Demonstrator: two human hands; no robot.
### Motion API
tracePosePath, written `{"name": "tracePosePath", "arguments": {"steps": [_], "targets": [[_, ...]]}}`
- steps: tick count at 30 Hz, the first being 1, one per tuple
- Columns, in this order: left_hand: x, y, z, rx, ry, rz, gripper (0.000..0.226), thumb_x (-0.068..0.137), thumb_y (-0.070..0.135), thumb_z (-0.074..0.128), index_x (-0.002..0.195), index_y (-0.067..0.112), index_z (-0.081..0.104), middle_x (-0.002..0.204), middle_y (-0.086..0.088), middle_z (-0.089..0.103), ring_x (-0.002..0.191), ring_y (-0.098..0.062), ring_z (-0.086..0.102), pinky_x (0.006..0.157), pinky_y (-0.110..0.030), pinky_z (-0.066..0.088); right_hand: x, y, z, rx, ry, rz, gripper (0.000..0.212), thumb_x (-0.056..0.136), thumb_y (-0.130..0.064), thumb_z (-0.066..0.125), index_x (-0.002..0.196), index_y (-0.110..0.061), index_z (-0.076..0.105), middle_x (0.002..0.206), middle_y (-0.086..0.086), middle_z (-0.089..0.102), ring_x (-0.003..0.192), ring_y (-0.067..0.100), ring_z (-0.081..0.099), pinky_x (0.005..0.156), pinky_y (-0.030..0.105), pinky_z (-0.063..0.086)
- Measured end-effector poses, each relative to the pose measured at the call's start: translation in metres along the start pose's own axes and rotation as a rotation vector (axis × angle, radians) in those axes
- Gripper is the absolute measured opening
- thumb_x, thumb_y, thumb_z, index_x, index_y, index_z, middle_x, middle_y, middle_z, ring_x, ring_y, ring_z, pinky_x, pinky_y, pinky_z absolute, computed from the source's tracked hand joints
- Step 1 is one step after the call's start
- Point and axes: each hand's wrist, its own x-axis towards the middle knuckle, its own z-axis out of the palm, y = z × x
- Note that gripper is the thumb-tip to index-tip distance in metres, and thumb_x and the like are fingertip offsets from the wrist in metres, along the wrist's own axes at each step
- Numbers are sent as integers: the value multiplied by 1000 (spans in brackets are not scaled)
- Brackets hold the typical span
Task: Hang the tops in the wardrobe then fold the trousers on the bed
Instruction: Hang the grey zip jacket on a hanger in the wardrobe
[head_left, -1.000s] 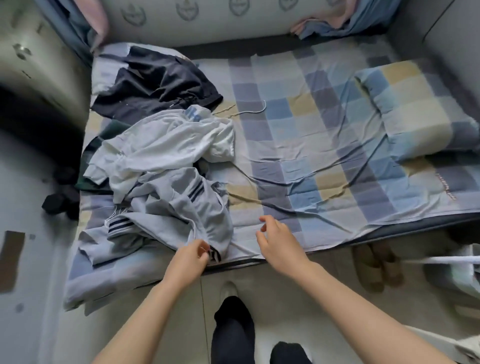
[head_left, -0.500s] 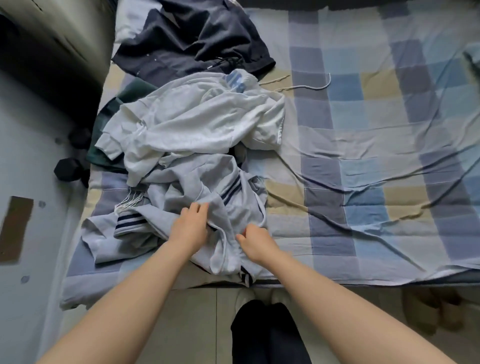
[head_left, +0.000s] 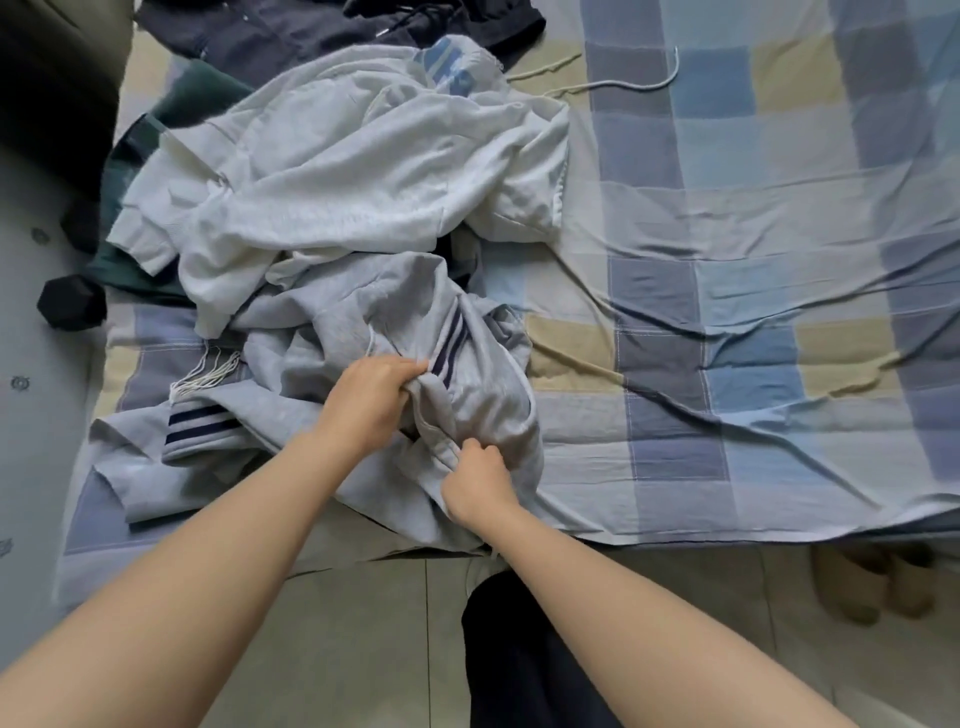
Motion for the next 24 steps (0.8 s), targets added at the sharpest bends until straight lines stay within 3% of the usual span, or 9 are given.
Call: {"name": "tracePosePath", "arguments": {"steps": [2, 4, 7, 12, 15, 17, 19, 21, 24], "targets": [[-10, 12, -8, -147, -19, -159, 40, 91, 1, 50, 125, 14, 66, 124, -6, 67, 116, -26, 59, 97, -38, 46, -12, 13, -14, 22, -2, -46, 7, 85, -15, 47, 85, -18, 40, 111, 14, 55, 105, 37, 53, 93, 53, 43], [-24, 28, -17, -256, -10, -244, 38, 93, 4, 47, 122, 17, 68, 119, -2, 69, 112, -22, 60, 93, -34, 47, -29, 31, -34, 72, -1, -52, 21, 84, -24, 52, 71, -21, 36, 88, 8, 58, 90, 32, 56, 78, 40, 46], [-44, 56, -37, -449, 27, -347, 37, 90, -1, 45, 103, 20, 73, 99, 3, 73, 99, -19, 64, 87, -34, 50, -60, 47, -68, 274, 33, -39, 29, 85, -20, 57, 65, -19, 36, 67, 1, 47, 72, 23, 47, 52, 24, 35], [-71, 110, -89, -676, 166, -463, 32, 95, 0, 46, 101, 23, 67, 94, 14, 66, 93, -6, 61, 84, -20, 47, -116, 49, -122, 486, 118, -25, 20, 87, -9, 44, 74, -19, 33, 72, 3, 39, 68, 19, 36, 62, 33, 30], [-84, 135, -127, -883, 300, -581, 26, 97, 7, 47, 102, 16, 71, 100, -4, 71, 98, -22, 65, 90, -37, 54, -155, 34, -156, 610, 148, -29, 11, 87, -12, 39, 81, -20, 34, 82, 6, 43, 75, 21, 41, 74, 41, 48], [-93, 157, -156, -1080, 368, -651, 26, 98, 6, 45, 103, 10, 70, 99, -11, 70, 96, -29, 64, 87, -43, 52, -182, 17, -178, 681, 158, -78, 11, 88, -12, 39, 82, -20, 34, 82, 5, 40, 73, 20, 38, 69, 37, 45], [-103, 180, -189, -1178, 441, -656, 26, 99, 6, 43, 96, 10, 68, 91, -10, 67, 85, -25, 62, 75, -36, 50, -213, -2, -201, 728, 192, -160, 12, 89, -13, 41, 82, -20, 35, 79, 5, 39, 71, 19, 36, 65, 32, 35], [-113, 201, -226, -1195, 521, -622, 25, 99, 10, 45, 86, 17, 65, 81, -5, 64, 71, -19, 58, 62, -30, 44, -250, -21, -225, 785, 248, -272, 13, 89, -14, 47, 81, -21, 39, 78, 4, 42, 70, 19, 38, 66, 32, 34], [-129, 232, -284, -1162, 618, -506, 22, 99, 18, 51, 83, 20, 65, 79, -2, 67, 69, -15, 61, 63, -29, 48, -315, -46, -260, 846, 339, -482, 14, 90, -12, 55, 81, -20, 47, 71, 1, 45, 61, 13, 40, 58, 25, 33]]}}
